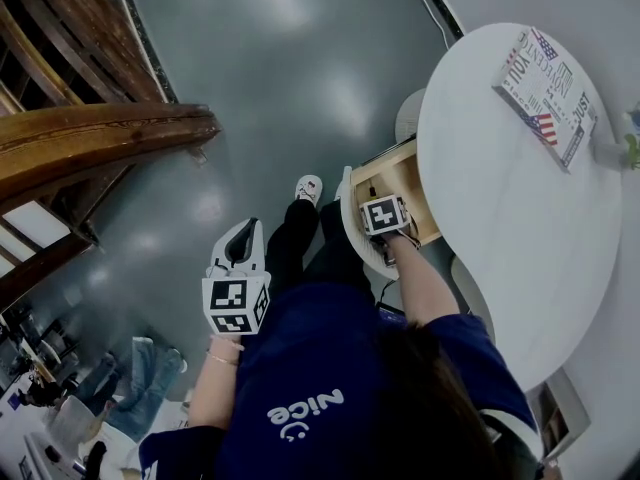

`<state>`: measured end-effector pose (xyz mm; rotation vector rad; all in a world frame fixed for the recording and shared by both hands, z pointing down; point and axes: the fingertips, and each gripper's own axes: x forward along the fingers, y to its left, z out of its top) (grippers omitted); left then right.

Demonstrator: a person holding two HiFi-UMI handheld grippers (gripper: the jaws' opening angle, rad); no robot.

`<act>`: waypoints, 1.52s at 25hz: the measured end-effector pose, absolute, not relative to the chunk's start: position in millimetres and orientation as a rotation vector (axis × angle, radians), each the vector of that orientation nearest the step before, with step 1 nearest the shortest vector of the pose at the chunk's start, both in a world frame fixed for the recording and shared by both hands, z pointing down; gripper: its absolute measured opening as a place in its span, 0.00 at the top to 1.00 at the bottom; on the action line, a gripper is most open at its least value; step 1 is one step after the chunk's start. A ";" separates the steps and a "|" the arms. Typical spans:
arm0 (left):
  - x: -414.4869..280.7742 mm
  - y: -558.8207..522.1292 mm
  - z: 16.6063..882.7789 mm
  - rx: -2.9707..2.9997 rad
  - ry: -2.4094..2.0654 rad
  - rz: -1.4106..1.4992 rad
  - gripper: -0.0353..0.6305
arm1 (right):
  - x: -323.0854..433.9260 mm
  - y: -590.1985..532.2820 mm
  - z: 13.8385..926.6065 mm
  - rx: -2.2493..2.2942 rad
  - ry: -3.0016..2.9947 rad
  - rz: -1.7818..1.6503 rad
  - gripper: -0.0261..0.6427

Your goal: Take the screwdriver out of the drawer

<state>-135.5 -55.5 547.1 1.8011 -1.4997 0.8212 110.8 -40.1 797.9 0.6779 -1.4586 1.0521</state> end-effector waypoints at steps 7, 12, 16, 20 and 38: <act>-133.2 -55.5 546.4 1.824 -1.477 0.833 0.94 | 110.7 -39.1 789.6 0.682 -1.454 1.026 0.83; -123.1 -61.9 544.6 1.865 -1.454 0.806 0.94 | 111.0 -41.0 779.0 0.686 -1.472 0.983 0.84; -116.0 -65.8 544.1 1.900 -1.428 0.785 0.94 | 106.8 -52.2 770.2 0.728 -1.536 0.965 0.84; -115.2 -72.5 540.4 1.920 -1.426 0.742 0.94 | 105.7 -52.8 756.2 0.742 -1.569 0.964 0.84; -89.9 -103.3 513.2 2.097 -1.340 0.624 0.94 | 102.1 -51.6 689.9 0.892 -1.664 0.973 0.84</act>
